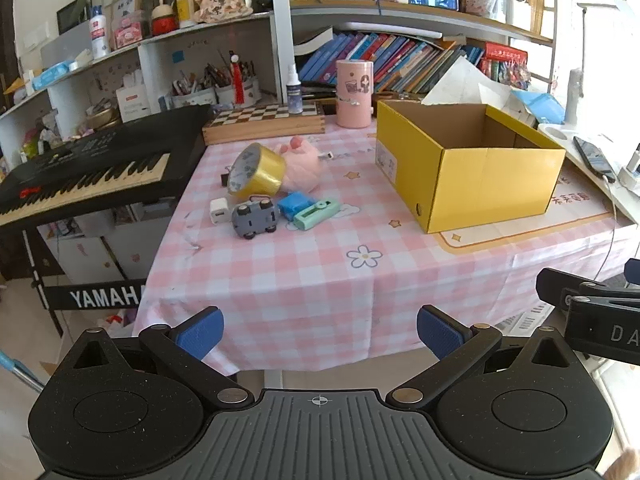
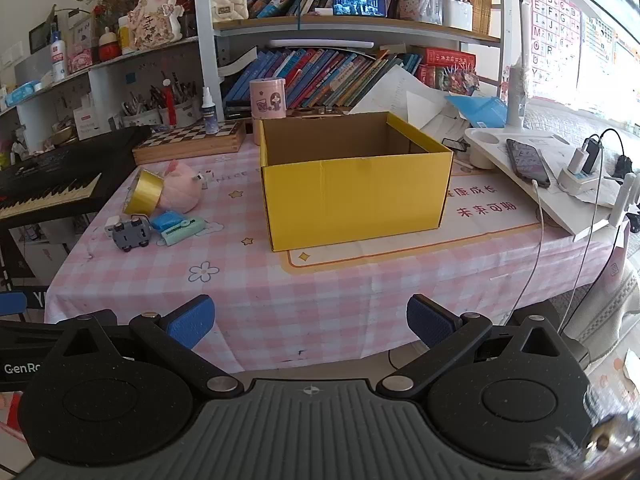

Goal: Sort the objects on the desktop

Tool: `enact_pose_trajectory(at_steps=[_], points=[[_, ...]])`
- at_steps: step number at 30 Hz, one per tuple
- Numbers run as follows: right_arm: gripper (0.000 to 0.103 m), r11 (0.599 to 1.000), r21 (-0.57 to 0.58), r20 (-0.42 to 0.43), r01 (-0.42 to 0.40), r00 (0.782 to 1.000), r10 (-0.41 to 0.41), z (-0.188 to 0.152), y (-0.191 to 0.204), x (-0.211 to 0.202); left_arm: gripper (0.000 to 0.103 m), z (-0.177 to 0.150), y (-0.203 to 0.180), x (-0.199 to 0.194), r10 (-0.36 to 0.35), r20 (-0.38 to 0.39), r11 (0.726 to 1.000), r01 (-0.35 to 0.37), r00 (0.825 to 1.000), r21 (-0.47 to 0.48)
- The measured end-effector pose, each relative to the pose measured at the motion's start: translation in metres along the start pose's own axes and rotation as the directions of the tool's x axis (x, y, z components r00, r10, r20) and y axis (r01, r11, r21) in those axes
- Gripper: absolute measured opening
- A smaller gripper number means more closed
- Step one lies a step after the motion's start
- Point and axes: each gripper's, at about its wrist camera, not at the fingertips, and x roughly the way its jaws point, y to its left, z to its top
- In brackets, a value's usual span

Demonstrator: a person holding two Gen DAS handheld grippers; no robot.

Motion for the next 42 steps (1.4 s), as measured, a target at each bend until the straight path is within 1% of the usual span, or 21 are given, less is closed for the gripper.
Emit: enact_pose_trajectory(at_steps=[5, 18, 42], points=[[0.103, 1.0, 0.001, 0.01, 0.006, 1.0, -0.006, 0.0003, 0.0006, -0.0018, 0.103, 0.0006, -0.0008, -0.0007, -0.001, 0.003, 1.0, 0.001, 1.0, 0.002], [0.103, 1.0, 0.0, 0.004, -0.002, 1.0, 0.002, -0.0014, 0.0, -0.0015, 0.103, -0.0008, -0.0026, 0.0015, 0.02, -0.008, 1.0, -0.02, 1.0, 0.006], [0.103, 1.0, -0.012, -0.001, -0.001, 1.0, 0.001, -0.0018, 0.0003, -0.0017, 0.103, -0.0021, -0.0023, 0.003, 0.026, -0.011, 1.0, -0.026, 1.0, 0.003]])
